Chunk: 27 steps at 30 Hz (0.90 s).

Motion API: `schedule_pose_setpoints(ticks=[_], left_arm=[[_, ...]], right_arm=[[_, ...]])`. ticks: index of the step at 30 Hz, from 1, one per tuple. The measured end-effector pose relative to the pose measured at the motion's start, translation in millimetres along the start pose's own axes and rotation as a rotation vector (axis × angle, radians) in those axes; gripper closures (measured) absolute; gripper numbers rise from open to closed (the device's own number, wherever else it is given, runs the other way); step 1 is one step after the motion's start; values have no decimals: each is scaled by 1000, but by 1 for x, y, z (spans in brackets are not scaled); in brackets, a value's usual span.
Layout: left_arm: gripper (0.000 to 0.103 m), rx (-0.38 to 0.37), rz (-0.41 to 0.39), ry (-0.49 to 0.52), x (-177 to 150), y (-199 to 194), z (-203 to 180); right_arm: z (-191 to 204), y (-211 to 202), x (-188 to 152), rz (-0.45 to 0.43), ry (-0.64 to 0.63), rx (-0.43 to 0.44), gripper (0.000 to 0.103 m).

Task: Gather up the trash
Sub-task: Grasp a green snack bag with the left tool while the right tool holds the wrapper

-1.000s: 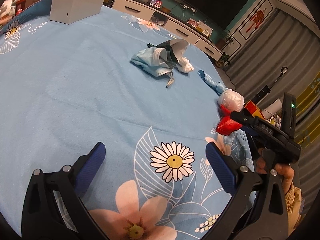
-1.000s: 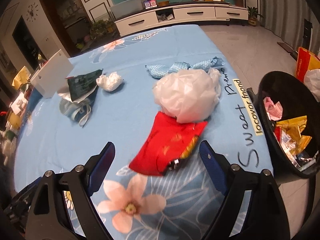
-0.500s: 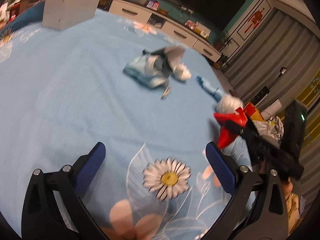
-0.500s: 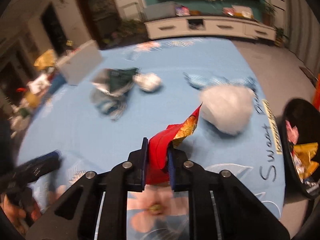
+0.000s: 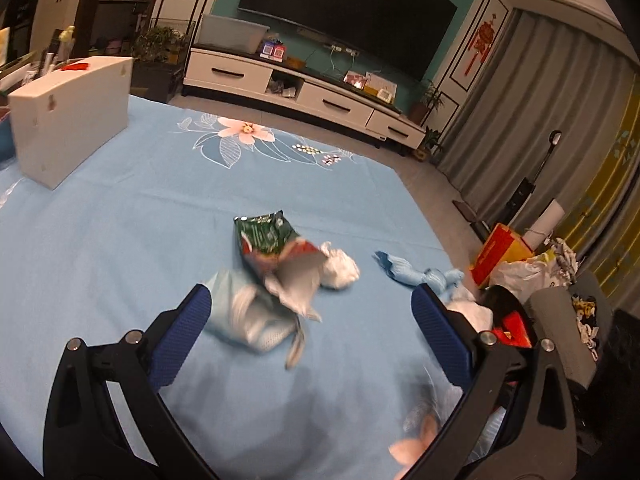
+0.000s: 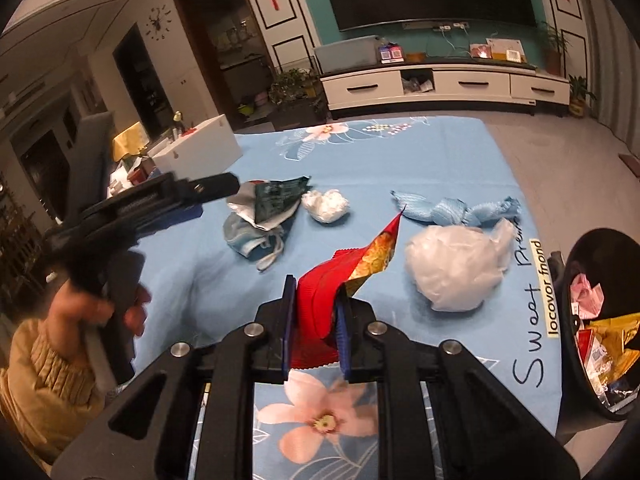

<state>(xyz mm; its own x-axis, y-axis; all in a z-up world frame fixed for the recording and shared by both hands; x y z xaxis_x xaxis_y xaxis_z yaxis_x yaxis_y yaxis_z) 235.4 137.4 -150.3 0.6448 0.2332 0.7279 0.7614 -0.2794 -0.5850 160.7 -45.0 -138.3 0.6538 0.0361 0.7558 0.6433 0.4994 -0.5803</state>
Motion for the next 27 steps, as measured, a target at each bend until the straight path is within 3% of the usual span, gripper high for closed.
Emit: schedule_pose_setpoints(ticks=[4, 7, 11, 13, 14, 20, 27], left_arm=[[6, 23, 34, 14, 5, 26, 1], [19, 37, 59, 38, 6, 42, 1], [66, 35, 90, 35, 4, 54, 4], [80, 11, 83, 34, 2, 52, 2], [93, 4, 72, 33, 3, 49, 0], [97, -31, 35, 28, 4, 29, -4], [97, -45, -49, 3, -4, -25, -9]], right_arm=[[-10, 0, -1, 3, 27, -6, 84], [-15, 0, -1, 5, 43, -10, 84], [-17, -1, -3, 6, 50, -15, 84], [-17, -1, -4, 9, 53, -16, 84], [-17, -2, -4, 10, 54, -15, 84], [-11, -6, -2, 4, 39, -6, 84], [-2, -19, 1, -8, 21, 3, 84]])
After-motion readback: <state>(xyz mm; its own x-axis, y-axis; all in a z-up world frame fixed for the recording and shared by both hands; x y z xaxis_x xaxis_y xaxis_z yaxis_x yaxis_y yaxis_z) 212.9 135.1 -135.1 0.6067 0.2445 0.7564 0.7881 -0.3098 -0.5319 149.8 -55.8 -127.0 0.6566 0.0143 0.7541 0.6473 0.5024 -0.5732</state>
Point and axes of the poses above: each gripper's, at about its wrist camera, not at the fingertips, and y roughly the way its jaws point, z to its left, x to its top, the point moved 7 cm from there along y, roughly the way its jaws point, and after that the axes turned 2 degrees about -z, right-handed, at the moved point
